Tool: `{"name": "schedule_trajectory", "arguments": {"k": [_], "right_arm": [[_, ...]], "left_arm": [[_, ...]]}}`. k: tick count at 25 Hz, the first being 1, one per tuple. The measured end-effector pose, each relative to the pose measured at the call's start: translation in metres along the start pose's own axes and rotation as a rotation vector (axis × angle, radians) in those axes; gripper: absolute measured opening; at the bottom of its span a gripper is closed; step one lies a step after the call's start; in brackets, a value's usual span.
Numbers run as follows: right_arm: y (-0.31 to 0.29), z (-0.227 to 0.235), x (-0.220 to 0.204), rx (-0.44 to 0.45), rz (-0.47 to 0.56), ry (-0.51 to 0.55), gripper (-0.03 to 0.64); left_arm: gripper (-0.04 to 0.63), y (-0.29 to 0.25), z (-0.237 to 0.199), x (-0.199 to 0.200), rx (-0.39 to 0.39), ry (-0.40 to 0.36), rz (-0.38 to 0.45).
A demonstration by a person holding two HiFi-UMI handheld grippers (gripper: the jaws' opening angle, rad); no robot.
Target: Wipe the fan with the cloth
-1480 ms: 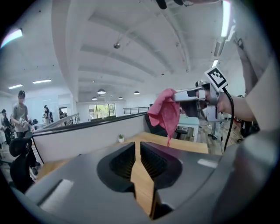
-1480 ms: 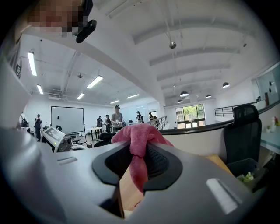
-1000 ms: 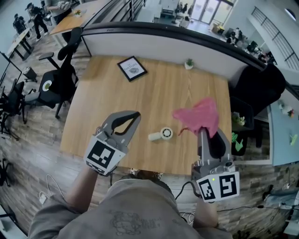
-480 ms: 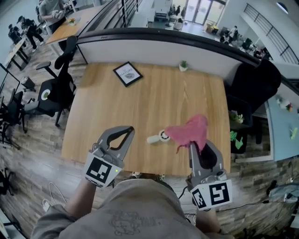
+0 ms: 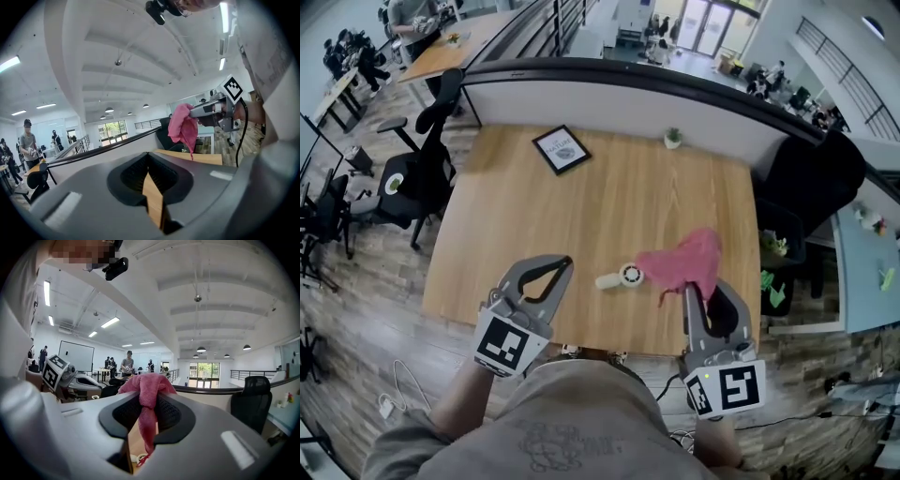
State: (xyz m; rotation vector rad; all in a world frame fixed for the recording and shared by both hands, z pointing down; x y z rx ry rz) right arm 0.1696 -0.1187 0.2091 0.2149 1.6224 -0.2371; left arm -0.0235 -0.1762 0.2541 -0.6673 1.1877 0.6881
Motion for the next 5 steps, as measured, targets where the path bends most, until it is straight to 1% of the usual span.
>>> {"name": "schedule_trajectory", "arguments": {"k": [5], "right_arm": [[-0.0053, 0.001, -0.0038, 0.003, -0.012, -0.032, 0.084]], "left_arm": [[0.002, 0.0024, -0.0049, 0.0005, 0.031, 0.066, -0.009]]}}
Point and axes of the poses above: the fingertips, and each gripper's own axes: y backward along the fingers, z to its right, x out of its top, the point moved 2 cm from there along y, backward along the fingers, and after that the axes turned 6 degrees about z, right-handed, at the moved point
